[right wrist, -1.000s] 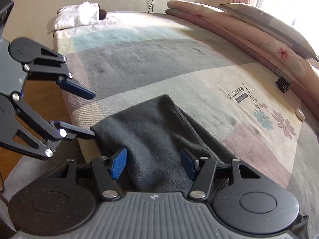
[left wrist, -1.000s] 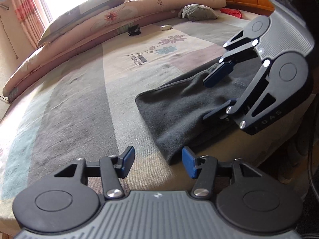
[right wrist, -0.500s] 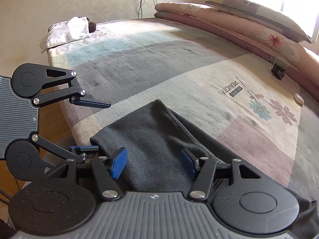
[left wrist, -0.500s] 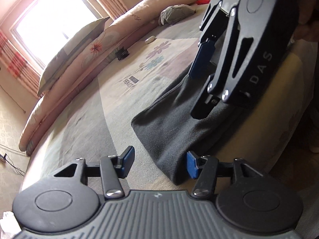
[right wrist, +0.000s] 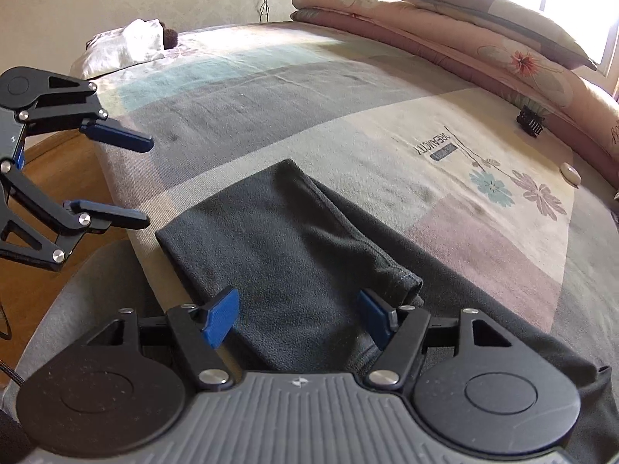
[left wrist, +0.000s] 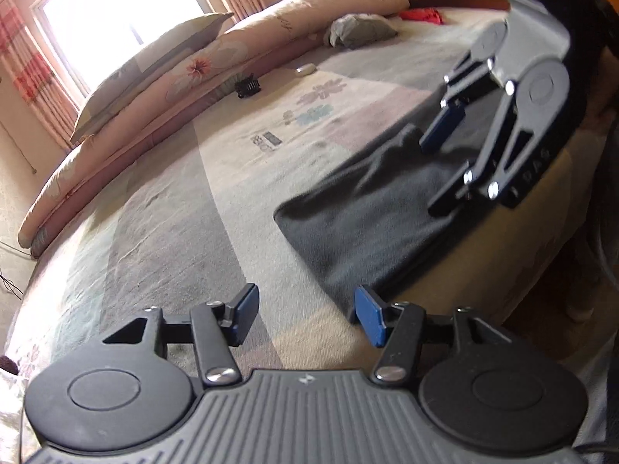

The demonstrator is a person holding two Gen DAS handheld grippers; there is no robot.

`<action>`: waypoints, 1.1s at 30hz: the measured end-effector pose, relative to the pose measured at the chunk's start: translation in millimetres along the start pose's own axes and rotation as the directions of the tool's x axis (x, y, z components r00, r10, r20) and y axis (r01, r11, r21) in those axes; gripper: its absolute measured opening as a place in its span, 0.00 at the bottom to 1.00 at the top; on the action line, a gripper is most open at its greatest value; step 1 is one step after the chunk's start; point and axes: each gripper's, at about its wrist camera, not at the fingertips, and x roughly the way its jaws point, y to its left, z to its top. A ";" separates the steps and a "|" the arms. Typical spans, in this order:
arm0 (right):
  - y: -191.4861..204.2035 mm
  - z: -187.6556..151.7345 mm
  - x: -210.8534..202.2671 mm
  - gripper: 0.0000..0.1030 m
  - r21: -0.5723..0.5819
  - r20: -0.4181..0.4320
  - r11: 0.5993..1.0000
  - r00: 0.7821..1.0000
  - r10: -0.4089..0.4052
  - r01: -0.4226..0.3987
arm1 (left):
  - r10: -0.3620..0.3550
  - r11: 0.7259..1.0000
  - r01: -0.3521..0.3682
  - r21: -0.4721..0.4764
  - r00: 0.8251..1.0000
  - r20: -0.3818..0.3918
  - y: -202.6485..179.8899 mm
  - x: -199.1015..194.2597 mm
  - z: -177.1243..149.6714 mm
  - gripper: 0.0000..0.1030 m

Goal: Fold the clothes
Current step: 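Lift the open right gripper away from the folded sweatpants, then move the open right gripper to the elastic waistband of the sweatpants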

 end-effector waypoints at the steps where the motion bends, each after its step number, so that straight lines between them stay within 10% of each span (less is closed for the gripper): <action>1: -0.1 -0.4 0.6 0.72 0.003 0.000 1.000 1.000 0.002 -0.002 | -0.023 0.999 0.024 -0.041 0.999 0.024 4.0 1.8 4.8 0.57; 9: -15.9 -2.6 -10.3 0.72 0.064 0.020 0.998 1.000 0.006 -0.007 | -0.229 0.944 0.216 -0.248 0.973 -0.023 0.8 62.1 13.2 0.57; 16: -40.8 15.8 -1.8 0.73 0.165 0.095 0.980 0.991 0.096 -0.111 | -0.216 0.941 0.228 -0.250 0.974 0.074 19.7 46.7 30.1 0.56; 23: -74.1 -3.6 11.7 0.72 0.356 0.084 0.919 0.985 0.148 -0.168 | -0.254 0.911 0.242 -0.334 0.967 0.007 18.7 99.5 28.1 0.55; 28: -92.4 -27.4 -31.6 0.73 0.363 0.070 0.932 0.997 -0.013 -0.014 | -0.213 0.917 0.214 -0.338 0.976 0.040 20.2 79.7 42.3 0.55; 33: -126.8 -83.1 -64.0 0.74 0.465 -0.019 0.863 0.977 -0.211 0.195 | -0.169 0.939 0.167 -0.301 0.985 0.021 -0.8 79.5 47.9 0.65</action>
